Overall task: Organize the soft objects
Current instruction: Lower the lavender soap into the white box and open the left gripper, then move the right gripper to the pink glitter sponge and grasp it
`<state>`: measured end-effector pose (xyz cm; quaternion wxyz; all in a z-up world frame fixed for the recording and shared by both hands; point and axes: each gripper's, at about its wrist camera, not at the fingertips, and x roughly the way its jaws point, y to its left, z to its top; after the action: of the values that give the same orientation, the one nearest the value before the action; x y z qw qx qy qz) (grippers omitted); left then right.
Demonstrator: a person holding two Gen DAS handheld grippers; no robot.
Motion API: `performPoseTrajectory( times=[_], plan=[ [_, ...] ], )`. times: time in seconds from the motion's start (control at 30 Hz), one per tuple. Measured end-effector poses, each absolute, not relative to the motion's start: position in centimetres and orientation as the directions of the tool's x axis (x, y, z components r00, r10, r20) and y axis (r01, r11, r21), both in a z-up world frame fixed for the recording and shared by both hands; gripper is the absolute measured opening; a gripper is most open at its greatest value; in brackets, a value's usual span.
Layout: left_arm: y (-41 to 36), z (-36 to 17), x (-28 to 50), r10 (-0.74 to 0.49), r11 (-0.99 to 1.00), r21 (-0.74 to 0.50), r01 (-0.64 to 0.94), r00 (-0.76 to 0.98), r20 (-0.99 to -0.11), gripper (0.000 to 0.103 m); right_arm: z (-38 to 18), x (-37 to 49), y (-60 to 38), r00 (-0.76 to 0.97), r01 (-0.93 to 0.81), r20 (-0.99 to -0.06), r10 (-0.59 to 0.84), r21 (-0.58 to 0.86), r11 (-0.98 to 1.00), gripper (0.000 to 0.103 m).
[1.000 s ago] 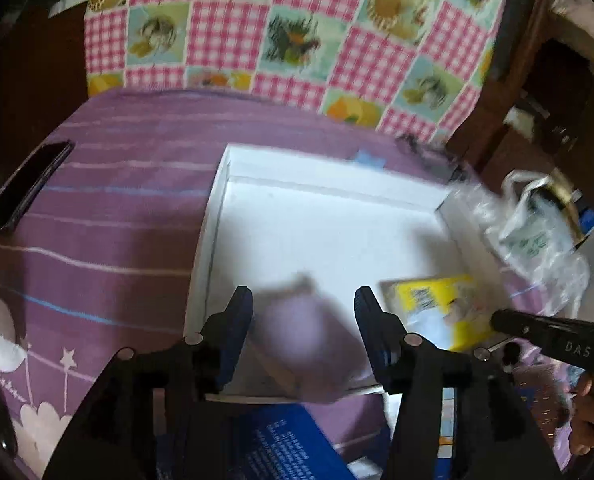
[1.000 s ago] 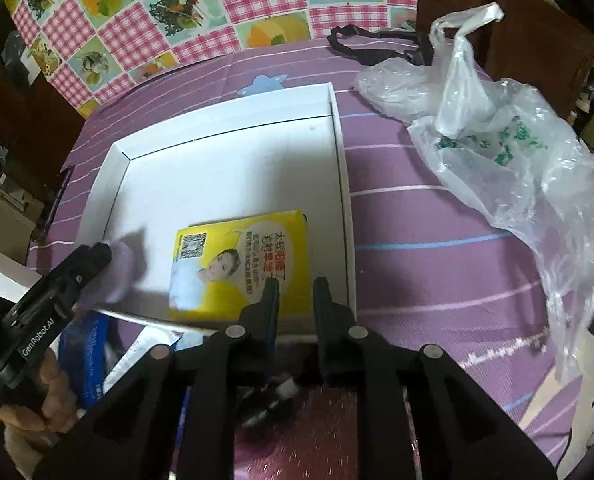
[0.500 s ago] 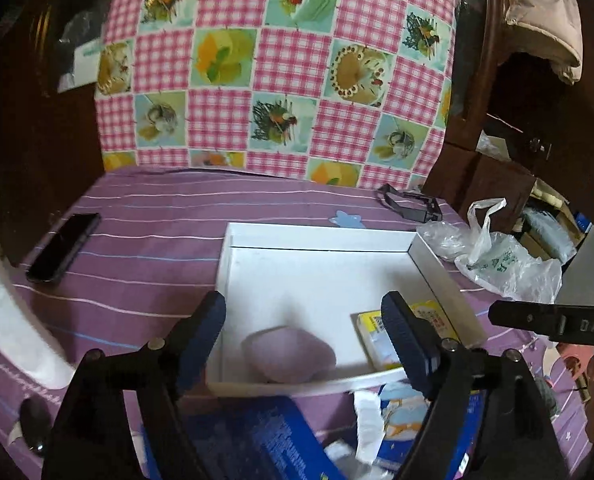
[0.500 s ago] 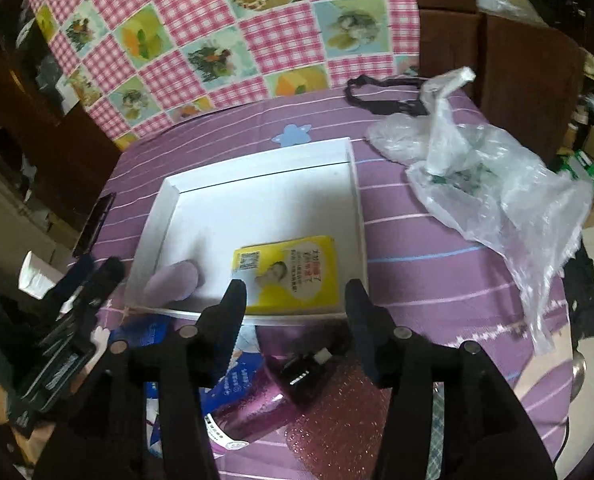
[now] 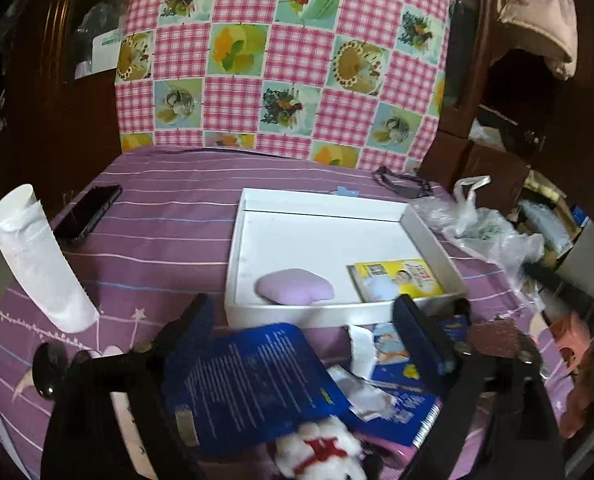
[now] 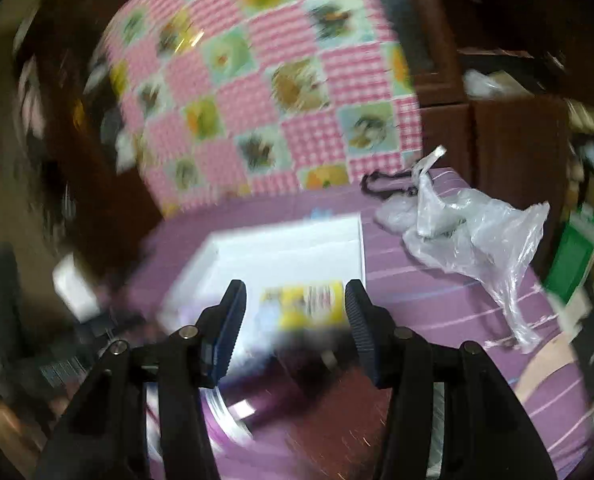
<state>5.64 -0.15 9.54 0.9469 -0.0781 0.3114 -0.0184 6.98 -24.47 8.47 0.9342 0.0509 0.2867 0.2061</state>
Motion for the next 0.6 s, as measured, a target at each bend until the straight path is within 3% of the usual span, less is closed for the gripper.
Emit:
performPoseTrajectory(
  times=[0.1,0.2,0.3,0.6],
  plan=[
    [-0.4,9.8,4.2,-0.122,0.98,-0.198,0.012,0.824,-0.554,0.103,6.7,6.3,-25.2,0.709,-0.346,-0.566,0.421,0.241,0.907,0.053],
    [-0.3,9.9,3.2,-0.164,0.967,-0.253,0.029,0.83,-0.533,0.103,5.3,5.2,-26.6,0.709,-0.343,-0.54,0.454,0.298,0.891,0.053],
    [0.0,9.6,2.8,-0.21,0.948,-0.315,0.037,0.819,-0.535,0.103,4.5,4.3,-26.5,0.696,-0.357,-0.571,0.435,0.25,0.9,0.053],
    [-1.5,8.7,1.8,-0.169,0.97,-0.241,0.043,0.828,-0.535,0.103,1.7,2.9,-26.7,0.652,-0.346,-0.667,0.362,0.163,0.924,0.053]
  ],
)
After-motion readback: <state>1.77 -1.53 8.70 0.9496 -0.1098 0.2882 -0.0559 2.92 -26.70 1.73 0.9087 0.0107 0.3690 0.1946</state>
